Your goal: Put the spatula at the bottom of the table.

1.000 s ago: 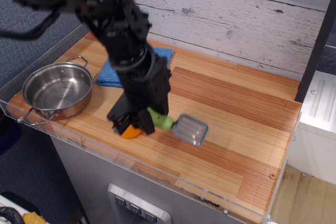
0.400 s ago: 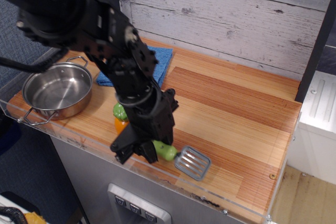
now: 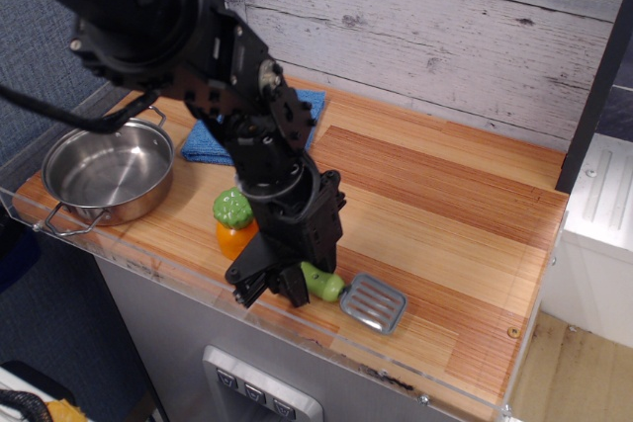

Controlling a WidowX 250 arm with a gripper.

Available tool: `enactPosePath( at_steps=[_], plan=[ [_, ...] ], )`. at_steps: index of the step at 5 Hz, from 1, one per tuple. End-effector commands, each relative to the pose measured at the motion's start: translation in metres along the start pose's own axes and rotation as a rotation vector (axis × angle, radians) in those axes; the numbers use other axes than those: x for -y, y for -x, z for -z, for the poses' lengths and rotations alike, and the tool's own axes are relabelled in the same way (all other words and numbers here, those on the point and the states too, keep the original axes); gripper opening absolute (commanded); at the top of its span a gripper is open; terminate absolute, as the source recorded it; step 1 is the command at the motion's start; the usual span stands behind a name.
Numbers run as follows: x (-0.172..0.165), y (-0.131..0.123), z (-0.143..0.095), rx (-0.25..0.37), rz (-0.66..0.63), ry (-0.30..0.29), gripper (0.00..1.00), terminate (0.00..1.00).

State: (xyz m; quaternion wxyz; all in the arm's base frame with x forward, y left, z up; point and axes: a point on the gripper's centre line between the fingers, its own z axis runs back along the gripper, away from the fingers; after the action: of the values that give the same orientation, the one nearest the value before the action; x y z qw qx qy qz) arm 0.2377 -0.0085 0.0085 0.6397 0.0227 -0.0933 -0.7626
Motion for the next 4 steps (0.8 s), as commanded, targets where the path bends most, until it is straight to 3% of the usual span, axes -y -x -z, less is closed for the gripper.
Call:
enactPosePath(
  at_steps=[1, 3, 4],
  plan=[
    [0.004, 0.010, -0.004, 0.017, -0.004, 0.017, 1.00, 0.00],
    [-0.003, 0.013, -0.018, 0.025, -0.034, -0.001, 1.00, 0.00],
    [-0.008, 0.015, -0.040, 0.036, -0.052, -0.034, 1.00, 0.00]
  ],
)
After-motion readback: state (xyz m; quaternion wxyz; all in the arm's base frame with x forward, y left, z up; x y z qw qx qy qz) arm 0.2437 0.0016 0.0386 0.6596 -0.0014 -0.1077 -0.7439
